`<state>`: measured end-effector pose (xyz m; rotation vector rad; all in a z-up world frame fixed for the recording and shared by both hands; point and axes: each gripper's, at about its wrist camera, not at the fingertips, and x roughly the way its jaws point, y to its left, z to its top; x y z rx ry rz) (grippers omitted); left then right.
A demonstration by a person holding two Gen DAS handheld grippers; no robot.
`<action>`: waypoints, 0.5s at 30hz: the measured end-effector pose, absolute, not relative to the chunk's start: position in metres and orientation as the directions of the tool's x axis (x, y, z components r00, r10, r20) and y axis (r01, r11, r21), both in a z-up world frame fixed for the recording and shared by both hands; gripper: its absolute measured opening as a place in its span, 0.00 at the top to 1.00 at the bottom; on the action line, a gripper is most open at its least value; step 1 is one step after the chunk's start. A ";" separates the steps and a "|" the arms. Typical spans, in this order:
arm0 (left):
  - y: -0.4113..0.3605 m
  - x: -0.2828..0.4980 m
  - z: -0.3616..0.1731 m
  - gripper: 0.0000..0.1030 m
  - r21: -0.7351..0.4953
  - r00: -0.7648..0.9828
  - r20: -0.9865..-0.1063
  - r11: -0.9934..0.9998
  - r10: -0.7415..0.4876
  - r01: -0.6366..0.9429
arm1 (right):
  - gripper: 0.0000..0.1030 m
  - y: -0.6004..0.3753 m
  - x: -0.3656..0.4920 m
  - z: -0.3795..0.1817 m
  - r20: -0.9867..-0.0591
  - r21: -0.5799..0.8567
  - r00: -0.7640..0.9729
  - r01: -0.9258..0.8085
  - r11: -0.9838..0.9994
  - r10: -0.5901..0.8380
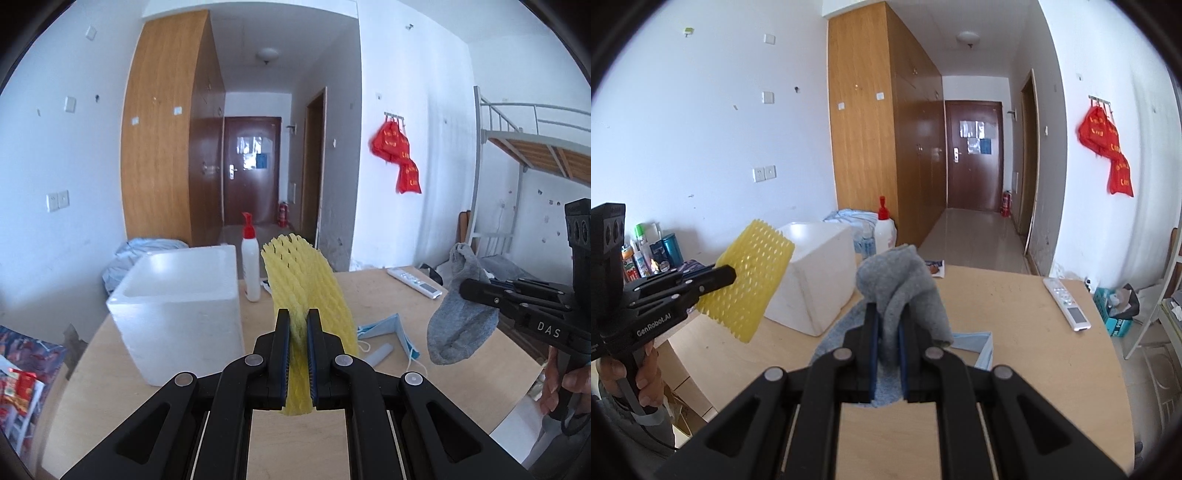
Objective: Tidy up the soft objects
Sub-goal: 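Lift the net sleeve and grey cloth and carry both over the foam box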
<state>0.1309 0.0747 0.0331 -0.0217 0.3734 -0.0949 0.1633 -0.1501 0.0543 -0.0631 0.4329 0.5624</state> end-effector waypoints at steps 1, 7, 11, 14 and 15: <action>0.074 0.128 0.033 0.92 -0.036 0.928 -0.362 0.996 -0.093 0.086 | 0.88 -0.149 0.162 0.054 -0.414 0.058 0.757 -0.532 0.845 0.505; 0.075 0.119 0.038 0.92 -0.019 0.936 -0.348 0.999 -0.053 0.050 | 0.88 -0.139 0.161 0.055 -0.408 0.059 0.736 -0.569 0.820 0.541; 0.087 0.110 0.041 0.92 -0.015 0.940 -0.340 1.000 -0.008 0.003 | 0.88 -0.123 0.161 0.058 -0.399 0.060 0.706 -0.616 0.785 0.585; 0.098 0.100 0.042 0.92 -0.013 0.942 -0.335 0.999 0.033 -0.040 | 0.88 -0.105 0.162 0.059 -0.400 0.056 0.672 -0.661 0.748 0.624; 0.102 0.097 0.043 0.92 -0.012 0.941 -0.334 0.998 0.048 -0.055 | 0.88 -0.100 0.162 0.059 -0.399 0.058 0.658 -0.677 0.734 0.639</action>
